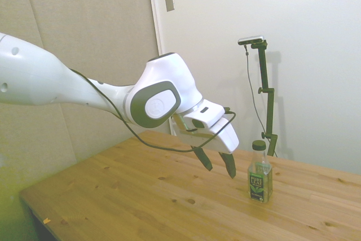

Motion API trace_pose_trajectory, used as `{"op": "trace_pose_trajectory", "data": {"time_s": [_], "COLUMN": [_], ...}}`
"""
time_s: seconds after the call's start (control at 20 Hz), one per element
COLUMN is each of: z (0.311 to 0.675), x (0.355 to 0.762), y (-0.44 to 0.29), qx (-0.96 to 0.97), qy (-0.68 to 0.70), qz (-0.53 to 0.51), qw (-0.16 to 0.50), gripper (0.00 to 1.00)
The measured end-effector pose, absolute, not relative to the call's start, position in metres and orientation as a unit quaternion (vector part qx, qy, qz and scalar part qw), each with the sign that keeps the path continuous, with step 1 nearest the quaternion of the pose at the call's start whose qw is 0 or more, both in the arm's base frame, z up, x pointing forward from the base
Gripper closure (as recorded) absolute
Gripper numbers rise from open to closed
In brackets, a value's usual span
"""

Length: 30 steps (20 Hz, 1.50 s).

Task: Knock down the bottle

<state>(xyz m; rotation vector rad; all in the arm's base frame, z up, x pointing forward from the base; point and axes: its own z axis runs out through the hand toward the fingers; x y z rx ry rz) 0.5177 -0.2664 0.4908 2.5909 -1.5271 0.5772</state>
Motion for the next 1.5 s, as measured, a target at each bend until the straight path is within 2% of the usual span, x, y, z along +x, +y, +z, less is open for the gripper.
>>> {"op": "trace_pose_trajectory", "data": {"time_s": [0.4, 0.7, 1.3, 1.5], "z": [0.496, 0.490, 0.502, 0.501], "x": [0.552, 0.568, 0.588, 0.606], "y": [-0.304, -0.311, -0.315, -0.310], "qx": [0.843, 0.843, 0.832, 0.823], "qy": [-0.490, -0.486, -0.494, -0.505], "qz": [0.218, 0.229, 0.252, 0.258], "qw": [0.032, 0.022, 0.010, 0.007], "gripper": [1.00, 1.00, 1.00, 1.00]}}
